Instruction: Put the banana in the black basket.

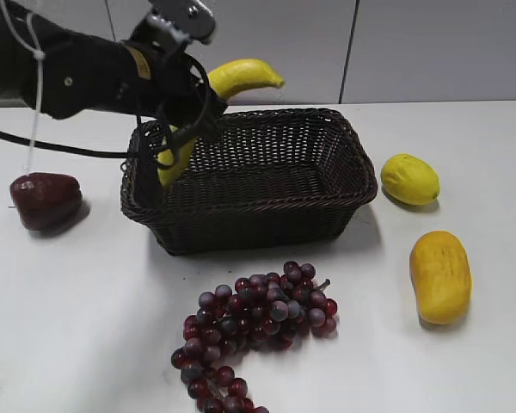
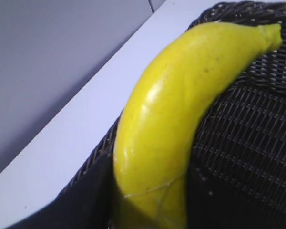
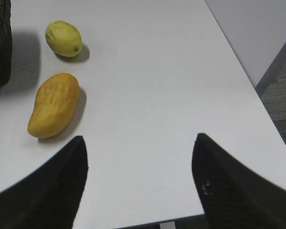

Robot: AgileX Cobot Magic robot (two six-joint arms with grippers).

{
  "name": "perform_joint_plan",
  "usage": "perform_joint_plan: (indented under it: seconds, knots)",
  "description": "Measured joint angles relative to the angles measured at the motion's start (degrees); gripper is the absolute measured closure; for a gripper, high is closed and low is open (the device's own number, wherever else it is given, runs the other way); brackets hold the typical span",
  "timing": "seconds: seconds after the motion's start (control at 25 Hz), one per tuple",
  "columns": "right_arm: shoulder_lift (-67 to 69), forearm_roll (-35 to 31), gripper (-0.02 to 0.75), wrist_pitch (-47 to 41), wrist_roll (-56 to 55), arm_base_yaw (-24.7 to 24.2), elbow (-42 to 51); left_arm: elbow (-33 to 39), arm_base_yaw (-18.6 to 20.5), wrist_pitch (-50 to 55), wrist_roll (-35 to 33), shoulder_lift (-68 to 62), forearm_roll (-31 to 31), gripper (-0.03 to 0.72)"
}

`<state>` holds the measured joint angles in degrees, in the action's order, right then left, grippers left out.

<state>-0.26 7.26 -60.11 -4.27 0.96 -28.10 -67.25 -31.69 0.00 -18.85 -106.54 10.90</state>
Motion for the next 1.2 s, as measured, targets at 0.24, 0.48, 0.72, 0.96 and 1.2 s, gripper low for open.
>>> perform_joint_plan:
  seconds: [0.24, 0.48, 0.72, 0.96, 1.2]
  knots:
    - [0.0, 0.0, 0.187, 0.0, 0.0, 0.0, 0.0, 0.0, 0.0, 0.0, 0.0, -1.1, 1.1, 0.283]
    - [0.0, 0.0, 0.187, 0.0, 0.0, 0.0, 0.0, 0.0, 0.0, 0.8, 0.0, -1.1, 0.9, 0.058]
    - [0.0, 0.0, 0.187, 0.0, 0.0, 0.0, 0.0, 0.0, 0.0, 6.5, 0.0, 1.8, -0.3, 0.052]
    - [0.0, 0.0, 0.187, 0.0, 0.0, 0.0, 0.0, 0.0, 1.9, 13.6, 0.0, 10.5, -5.1, 0.056]
    - [0.0, 0.0, 0.187, 0.0, 0.0, 0.0, 0.0, 0.0, 12.5, 25.8, 0.0, 18.8, -11.9, 0.059]
